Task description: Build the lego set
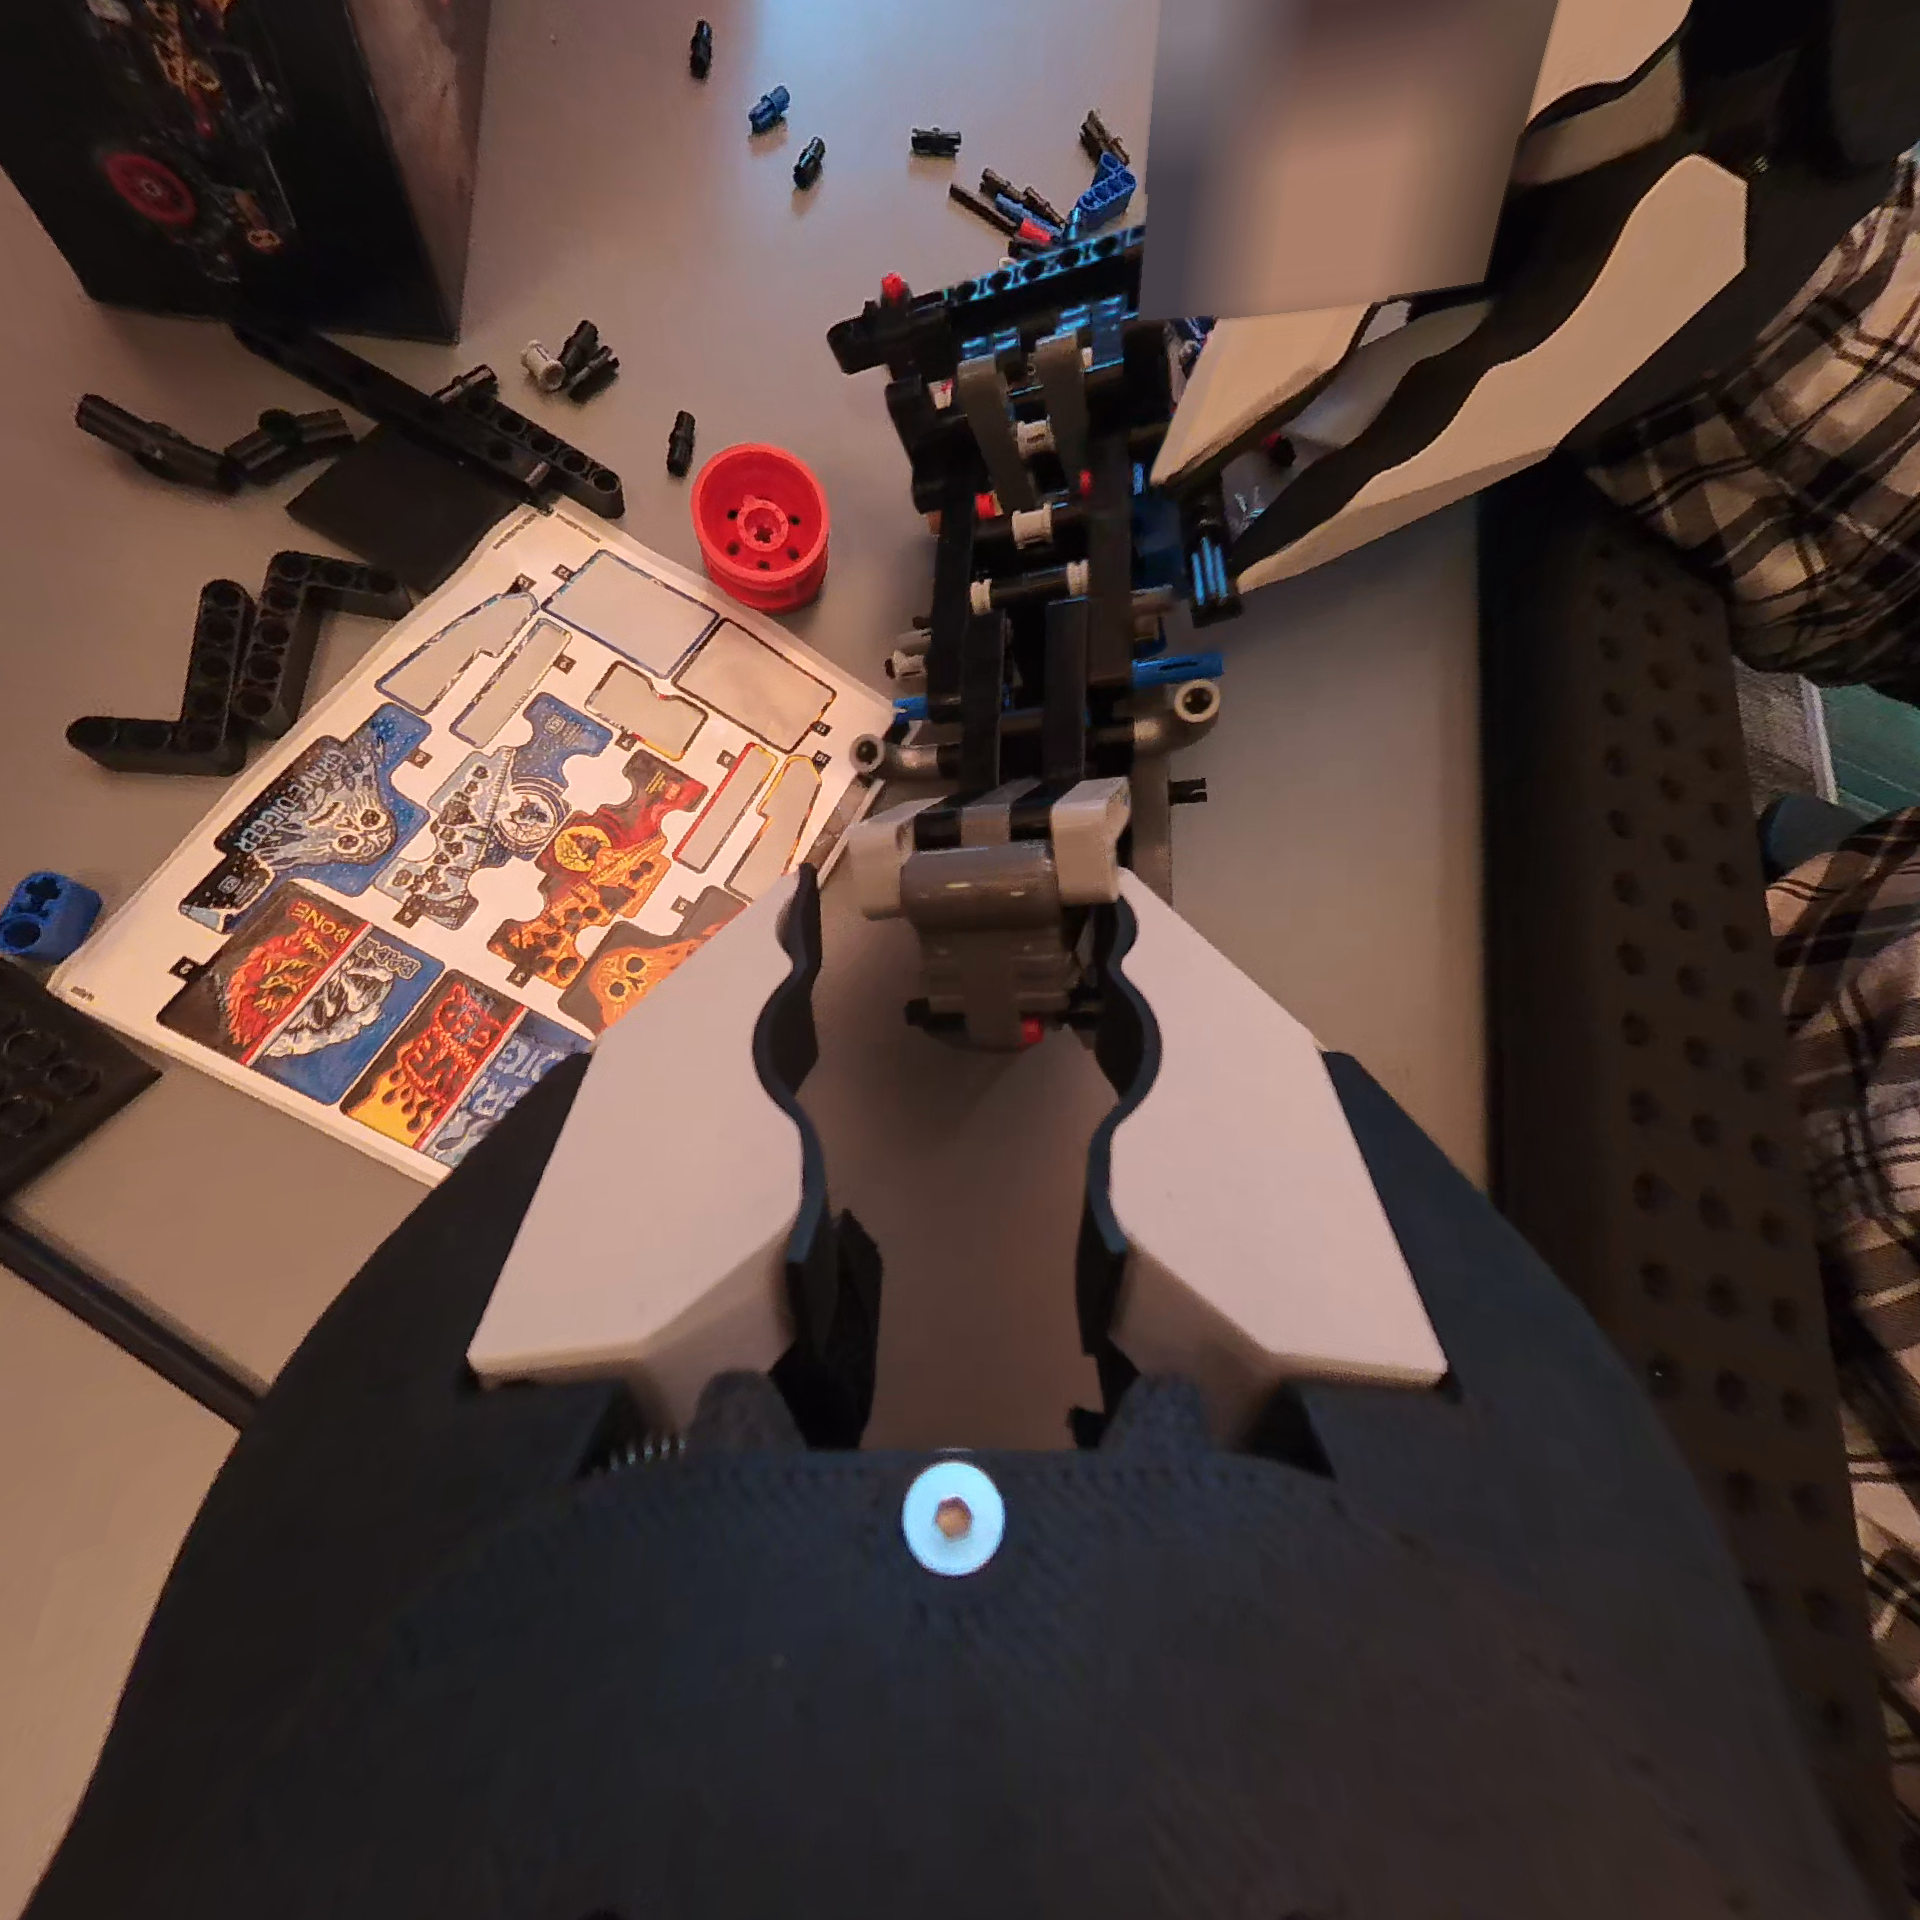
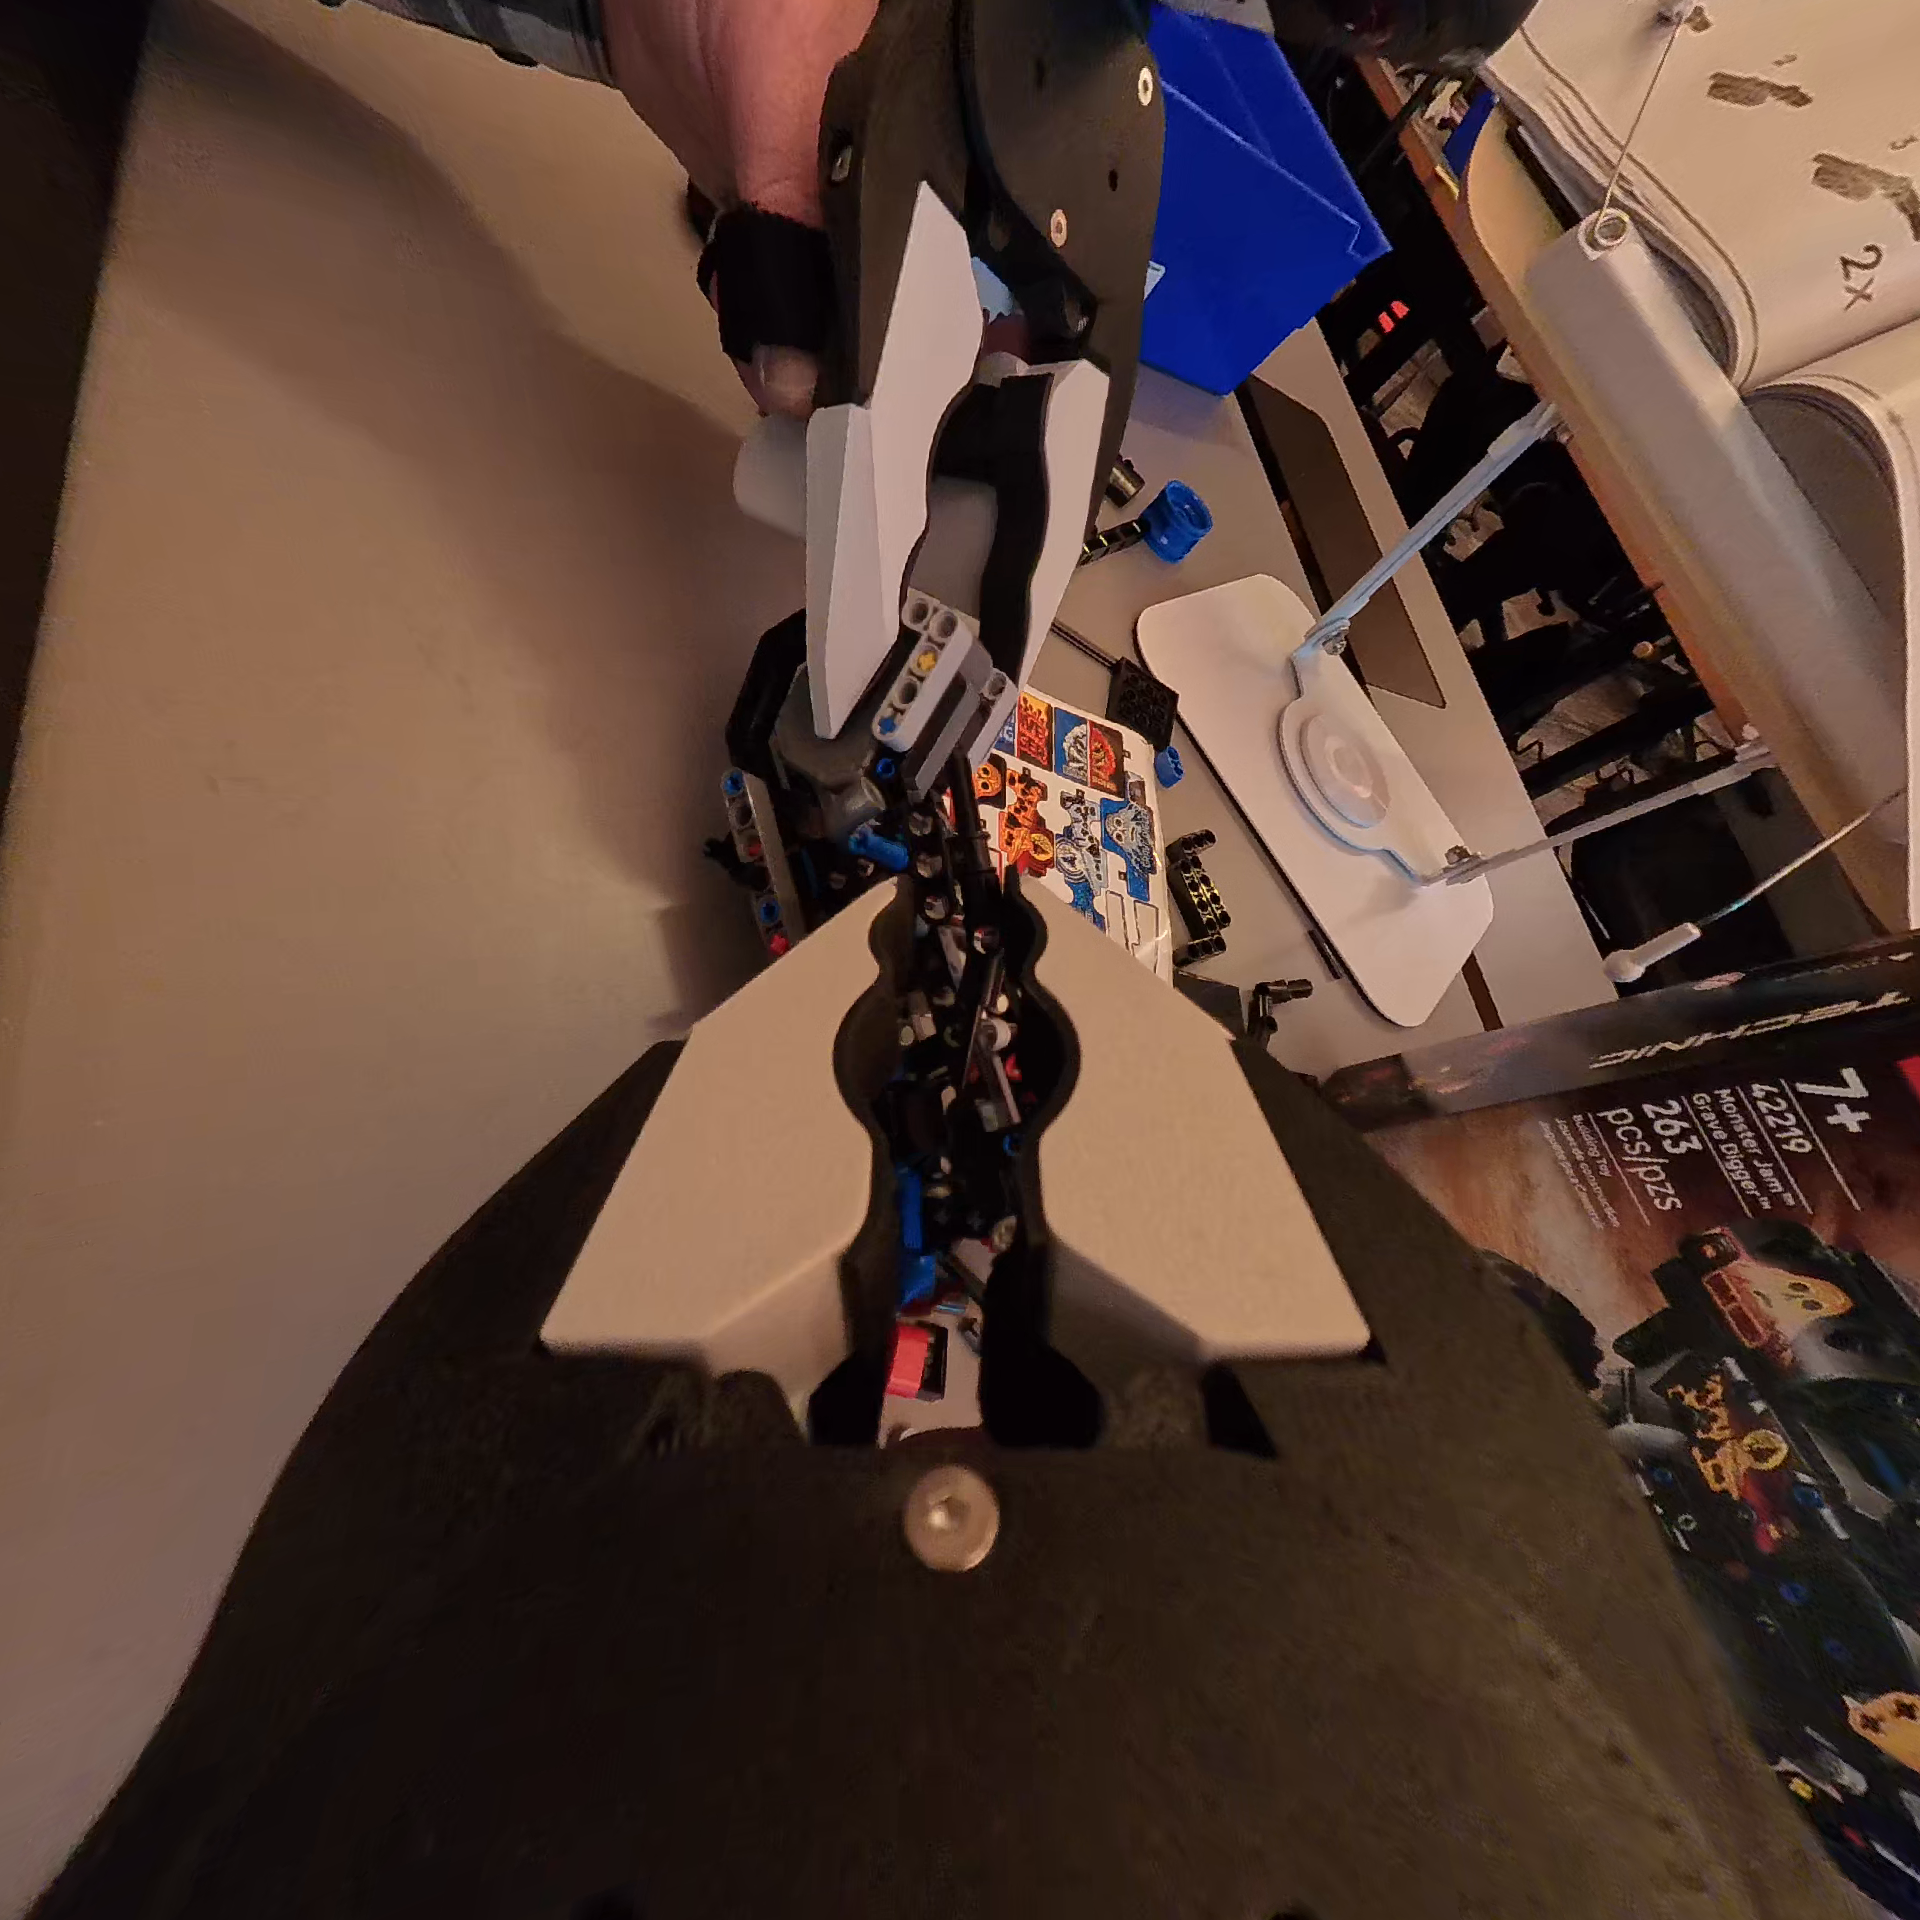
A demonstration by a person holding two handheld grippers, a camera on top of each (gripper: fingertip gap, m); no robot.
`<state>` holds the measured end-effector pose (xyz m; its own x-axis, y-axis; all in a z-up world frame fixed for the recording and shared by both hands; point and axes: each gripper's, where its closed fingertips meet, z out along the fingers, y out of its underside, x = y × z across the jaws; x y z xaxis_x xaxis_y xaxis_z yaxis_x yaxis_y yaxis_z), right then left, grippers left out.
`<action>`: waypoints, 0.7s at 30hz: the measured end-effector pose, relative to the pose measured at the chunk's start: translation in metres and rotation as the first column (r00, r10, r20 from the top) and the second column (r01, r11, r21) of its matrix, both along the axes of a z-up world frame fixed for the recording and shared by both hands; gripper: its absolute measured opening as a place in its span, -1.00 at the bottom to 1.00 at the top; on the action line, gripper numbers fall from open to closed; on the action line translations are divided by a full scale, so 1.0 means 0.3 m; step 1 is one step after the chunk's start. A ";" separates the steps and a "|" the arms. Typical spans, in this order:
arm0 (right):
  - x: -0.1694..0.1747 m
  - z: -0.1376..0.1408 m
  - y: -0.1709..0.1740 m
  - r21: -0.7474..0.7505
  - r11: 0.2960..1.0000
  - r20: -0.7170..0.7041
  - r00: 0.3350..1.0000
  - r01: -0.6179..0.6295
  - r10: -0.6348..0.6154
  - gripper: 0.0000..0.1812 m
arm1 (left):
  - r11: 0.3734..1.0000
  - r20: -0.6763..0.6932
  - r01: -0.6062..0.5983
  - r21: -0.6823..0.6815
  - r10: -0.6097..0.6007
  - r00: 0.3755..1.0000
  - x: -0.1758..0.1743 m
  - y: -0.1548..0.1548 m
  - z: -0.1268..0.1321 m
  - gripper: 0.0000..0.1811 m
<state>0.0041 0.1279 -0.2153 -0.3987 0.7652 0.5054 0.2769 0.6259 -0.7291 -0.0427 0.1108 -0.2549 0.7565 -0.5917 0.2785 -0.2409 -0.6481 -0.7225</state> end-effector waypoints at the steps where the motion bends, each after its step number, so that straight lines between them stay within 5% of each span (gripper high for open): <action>1: 0.000 -0.001 0.000 0.001 1.000 0.002 1.000 0.000 0.000 -0.84 | 1.000 0.000 0.002 0.002 -0.002 1.000 0.001 0.000 0.001 -0.44; 21: -0.001 -0.001 0.007 -0.004 1.000 0.002 1.000 0.009 -0.009 -0.84 | 1.000 -0.015 -0.016 -0.011 0.015 1.000 -0.010 0.009 -0.022 -0.54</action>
